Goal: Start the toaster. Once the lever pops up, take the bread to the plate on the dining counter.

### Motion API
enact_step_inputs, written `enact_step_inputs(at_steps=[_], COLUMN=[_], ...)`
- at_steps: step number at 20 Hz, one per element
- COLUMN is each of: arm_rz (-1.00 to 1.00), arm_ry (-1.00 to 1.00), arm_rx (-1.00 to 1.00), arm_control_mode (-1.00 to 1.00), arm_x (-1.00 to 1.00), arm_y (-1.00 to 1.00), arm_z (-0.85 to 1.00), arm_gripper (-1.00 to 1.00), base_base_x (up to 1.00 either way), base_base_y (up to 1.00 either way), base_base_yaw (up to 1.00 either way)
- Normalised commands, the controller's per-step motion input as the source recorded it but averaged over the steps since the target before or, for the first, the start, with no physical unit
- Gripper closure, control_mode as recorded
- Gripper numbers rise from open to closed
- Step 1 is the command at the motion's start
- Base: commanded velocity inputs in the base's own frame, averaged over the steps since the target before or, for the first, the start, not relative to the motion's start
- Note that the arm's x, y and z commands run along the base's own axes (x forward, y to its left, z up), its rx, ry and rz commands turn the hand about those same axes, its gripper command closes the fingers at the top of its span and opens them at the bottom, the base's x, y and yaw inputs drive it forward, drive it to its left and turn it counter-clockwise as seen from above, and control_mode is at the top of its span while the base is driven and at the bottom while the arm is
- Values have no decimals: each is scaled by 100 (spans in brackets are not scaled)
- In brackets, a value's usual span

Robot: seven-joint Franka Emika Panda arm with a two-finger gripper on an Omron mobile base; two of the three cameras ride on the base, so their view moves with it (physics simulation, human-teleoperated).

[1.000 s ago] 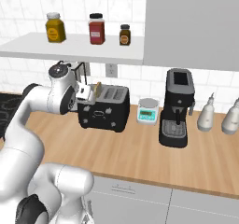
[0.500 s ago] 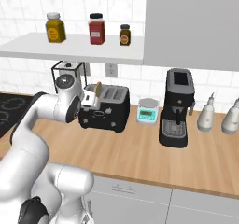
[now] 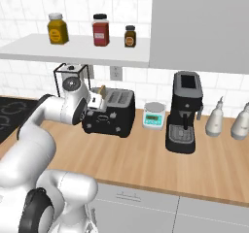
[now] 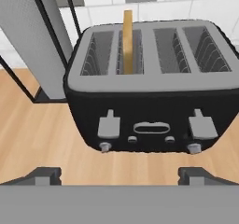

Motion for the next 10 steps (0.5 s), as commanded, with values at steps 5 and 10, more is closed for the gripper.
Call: enact_step_inputs(at_steps=[5,10], arm_rz=[0,0], arm_ry=[0,0], arm_rx=[0,0], arm_control_mode=[-100,-100], arm_x=[26,21], arm_y=[-2,-14], arm_z=[-3,-19], arm_gripper=[-100,-100], base_base_x=[0,0], base_base_y=[0,0], base_base_yaw=[0,0])
